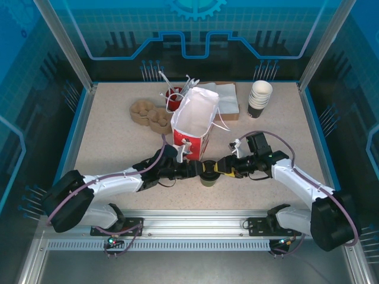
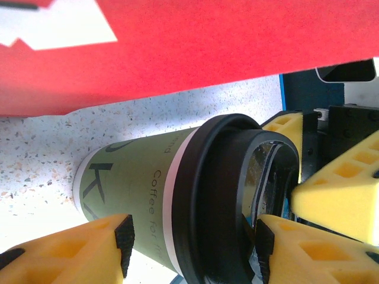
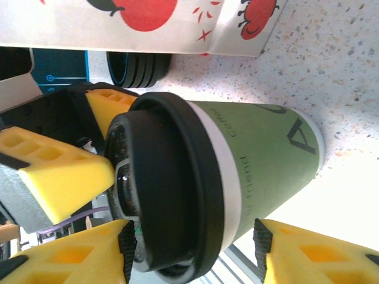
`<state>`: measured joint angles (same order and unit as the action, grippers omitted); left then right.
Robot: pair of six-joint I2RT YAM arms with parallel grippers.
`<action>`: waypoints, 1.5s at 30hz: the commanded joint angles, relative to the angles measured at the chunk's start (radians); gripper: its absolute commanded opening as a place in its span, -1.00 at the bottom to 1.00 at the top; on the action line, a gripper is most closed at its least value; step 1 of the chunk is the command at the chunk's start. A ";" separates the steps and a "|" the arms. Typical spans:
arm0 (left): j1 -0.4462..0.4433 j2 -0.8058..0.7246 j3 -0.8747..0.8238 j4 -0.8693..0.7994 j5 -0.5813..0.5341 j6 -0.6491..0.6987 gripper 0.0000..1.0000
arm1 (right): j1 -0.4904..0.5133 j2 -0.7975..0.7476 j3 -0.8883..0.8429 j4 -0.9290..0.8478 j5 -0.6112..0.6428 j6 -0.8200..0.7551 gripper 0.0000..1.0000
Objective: Pack the takeout coffee
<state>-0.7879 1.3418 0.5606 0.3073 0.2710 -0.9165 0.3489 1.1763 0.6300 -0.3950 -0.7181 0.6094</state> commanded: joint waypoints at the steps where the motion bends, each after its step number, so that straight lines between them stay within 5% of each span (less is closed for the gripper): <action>1: 0.007 0.021 0.016 -0.024 0.015 0.009 0.16 | 0.015 0.010 0.009 -0.007 0.017 -0.024 0.07; 45: 0.006 0.057 -0.150 0.055 -0.015 -0.036 -0.09 | 0.015 0.068 -0.165 0.135 0.015 -0.028 -0.15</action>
<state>-0.7784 1.3659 0.4641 0.5152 0.2768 -0.9443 0.3458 1.1980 0.5232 -0.1761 -0.7895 0.5953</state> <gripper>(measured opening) 0.456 0.426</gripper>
